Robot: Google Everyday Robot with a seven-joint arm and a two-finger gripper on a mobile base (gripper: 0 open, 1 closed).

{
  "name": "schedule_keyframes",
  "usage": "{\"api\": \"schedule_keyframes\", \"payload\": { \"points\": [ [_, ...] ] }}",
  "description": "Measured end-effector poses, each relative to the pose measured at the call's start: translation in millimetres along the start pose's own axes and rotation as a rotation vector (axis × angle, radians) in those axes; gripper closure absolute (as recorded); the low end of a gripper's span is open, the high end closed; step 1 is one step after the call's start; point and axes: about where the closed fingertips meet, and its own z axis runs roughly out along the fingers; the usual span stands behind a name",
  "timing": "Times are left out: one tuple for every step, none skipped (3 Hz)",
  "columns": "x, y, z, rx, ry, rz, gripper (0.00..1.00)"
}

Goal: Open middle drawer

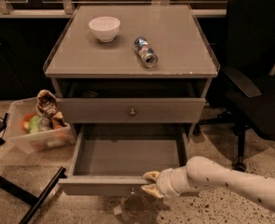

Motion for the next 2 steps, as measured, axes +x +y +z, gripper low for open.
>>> {"api": "schedule_keyframes", "payload": {
  "points": [
    [-0.4, -6.2, -1.8, 0.000, 0.000, 0.000, 1.00],
    [-0.8, -11.2, -3.4, 0.000, 0.000, 0.000, 1.00]
  ]
}}
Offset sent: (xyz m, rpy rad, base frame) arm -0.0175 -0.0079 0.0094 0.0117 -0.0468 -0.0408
